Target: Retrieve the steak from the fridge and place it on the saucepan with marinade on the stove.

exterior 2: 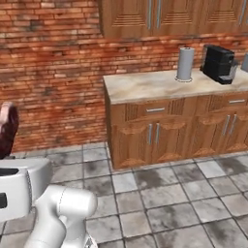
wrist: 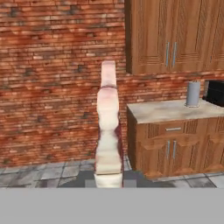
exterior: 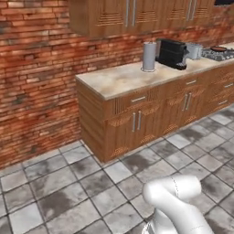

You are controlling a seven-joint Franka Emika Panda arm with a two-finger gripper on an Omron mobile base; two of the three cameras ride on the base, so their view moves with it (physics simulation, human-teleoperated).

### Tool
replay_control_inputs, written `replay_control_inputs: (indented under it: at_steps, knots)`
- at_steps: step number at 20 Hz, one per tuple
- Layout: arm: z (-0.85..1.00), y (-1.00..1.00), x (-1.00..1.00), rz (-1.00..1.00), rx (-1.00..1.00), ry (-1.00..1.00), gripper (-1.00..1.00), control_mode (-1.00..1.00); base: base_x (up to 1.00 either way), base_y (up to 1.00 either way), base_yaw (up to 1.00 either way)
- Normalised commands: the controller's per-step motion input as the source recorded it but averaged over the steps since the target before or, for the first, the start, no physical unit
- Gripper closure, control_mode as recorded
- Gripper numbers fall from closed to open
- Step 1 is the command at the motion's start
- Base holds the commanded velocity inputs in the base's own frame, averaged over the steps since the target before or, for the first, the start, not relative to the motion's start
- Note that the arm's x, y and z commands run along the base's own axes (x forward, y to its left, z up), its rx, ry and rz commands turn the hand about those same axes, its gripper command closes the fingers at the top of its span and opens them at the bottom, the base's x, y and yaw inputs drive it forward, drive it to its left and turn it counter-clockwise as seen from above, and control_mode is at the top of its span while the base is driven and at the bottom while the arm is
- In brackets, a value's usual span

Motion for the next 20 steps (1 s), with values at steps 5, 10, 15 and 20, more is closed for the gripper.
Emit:
replay_control_inputs:
  at_steps: [5,10,15,20]
  knots:
    - [0.0,0.0,0.0,0.0,0.0,0.0,1.0,1.0,0.48,-0.82,-0.42]
    - [0.0,0.0,0.0,0.0,0.0,0.0,1.0,1.0,0.56,-0.92,-0.41]
    - [0.0,0.0,0.0,0.0,0.0,0.0,1.0,1.0,0.99,-0.67,-0.35]
    - [0.0,0.0,0.0,0.0,0.0,0.0,1.0,1.0,1.0,-0.46,-0.27]
